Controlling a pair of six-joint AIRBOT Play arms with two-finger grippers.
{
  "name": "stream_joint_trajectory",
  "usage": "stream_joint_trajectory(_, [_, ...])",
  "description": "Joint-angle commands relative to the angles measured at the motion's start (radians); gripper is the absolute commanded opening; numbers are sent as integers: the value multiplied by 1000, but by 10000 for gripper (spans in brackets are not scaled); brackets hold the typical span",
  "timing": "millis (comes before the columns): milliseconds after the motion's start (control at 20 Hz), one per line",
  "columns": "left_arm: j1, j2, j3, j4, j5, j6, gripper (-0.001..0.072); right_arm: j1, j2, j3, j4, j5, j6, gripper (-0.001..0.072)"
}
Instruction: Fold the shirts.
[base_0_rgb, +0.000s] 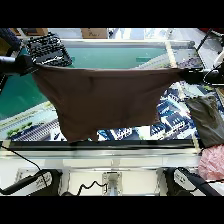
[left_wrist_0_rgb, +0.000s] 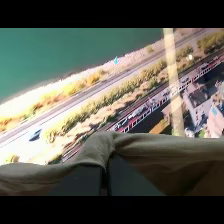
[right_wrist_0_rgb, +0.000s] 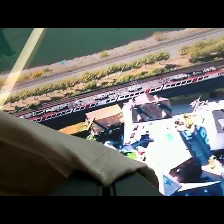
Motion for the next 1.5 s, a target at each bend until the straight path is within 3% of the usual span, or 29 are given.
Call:
stream_joint_trajectory(0, [-22, -14, 13, -69, 149, 2, 5, 9, -17, -4, 22, -79, -19, 16])
stream_joint_trajectory(300, [-21, -24, 185, -74, 50, -15, 4, 17, 10, 2, 44, -101, -31, 15])
stream_joint_trajectory(550, [-21, -2, 486, -77, -18, -43, 4, 17, 107, 261, -56, -33, 5, 15])
stream_joint_trajectory(850, [-21, 211, 502, -72, -37, -10, 5, 17, 280, 483, -155, 91, 59, 16])
stream_joint_trajectory(1200, [-22, 422, 502, -8, -29, 18, 4, 17, 506, 483, -257, 98, 60, 15])
stream_joint_trajectory(1450, [-22, 439, 499, 39, -34, 8, 5, 17, 499, 483, -286, 105, 61, 15])
